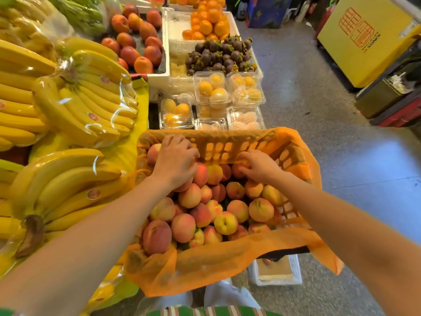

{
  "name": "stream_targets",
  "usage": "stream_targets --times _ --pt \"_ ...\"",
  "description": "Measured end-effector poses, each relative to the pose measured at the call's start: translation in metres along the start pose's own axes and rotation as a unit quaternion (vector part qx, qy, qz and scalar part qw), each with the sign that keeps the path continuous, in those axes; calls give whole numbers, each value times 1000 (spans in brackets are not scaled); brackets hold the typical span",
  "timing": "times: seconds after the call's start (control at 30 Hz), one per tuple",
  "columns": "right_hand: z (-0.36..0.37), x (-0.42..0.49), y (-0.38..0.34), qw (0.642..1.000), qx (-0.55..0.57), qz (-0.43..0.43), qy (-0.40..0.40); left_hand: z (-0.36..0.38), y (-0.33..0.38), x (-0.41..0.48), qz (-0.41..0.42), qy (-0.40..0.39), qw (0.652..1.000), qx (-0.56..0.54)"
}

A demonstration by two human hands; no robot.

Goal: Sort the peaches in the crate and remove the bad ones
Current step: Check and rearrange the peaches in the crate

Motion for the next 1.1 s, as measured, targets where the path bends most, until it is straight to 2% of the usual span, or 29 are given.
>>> stream_targets --times 0.07,0.13,0.23,0.3,0.5,0.6,0.67,0.77,0.83,0.93,1.0,1.03,1.1 --pt "12 7 -20 993 114 -15 -29 -2 -10 -2 -13 11 1000 10" --pt "26 12 -37 981 182 -32 -57 -6 -21 -6 -27 32 999 1" --pt "31 18 -57 968 244 -45 -47 -15 -44 -15 -75 64 994 -39" --pt "33 22 -69 964 256 -60 -50 -12 -59 -21 -92 53 994 -33" --pt "34 27 -105 946 299 -96 -78 -9 -74 -30 -51 -4 998 -39" --pt "35 24 -123 932 327 -101 -116 -4 -73 -35 6 -42 999 -12" --pt "46 21 -133 942 282 -105 -150 2 -73 -36 25 -72 997 23" --pt "55 24 -144 975 139 -130 -112 -2 -72 -30 25 -59 997 41" --pt "57 24 -144 973 165 -130 -97 -4 -72 -27 38 -36 998 44" --pt "50 20 -129 946 298 -84 -94 -14 -82 -26 19 18 999 -25" --pt "36 13 -114 918 384 -42 -92 -21 -86 -26 1 41 990 -136" --pt "31 10 -105 901 422 -19 -100 -25 -86 -25 -20 40 975 -219" --pt "25 3 -90 854 504 24 -130 -23 -82 -24 -80 12 918 -388"
Point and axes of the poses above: each hand's wrist, its own x-axis towards the middle knuckle, its own z-axis out of the palm, y = z × x, the point moved 9 cm from there along x, towards the middle knuckle, and after that the axes turned 11 degrees about x, right-handed, at the moved point
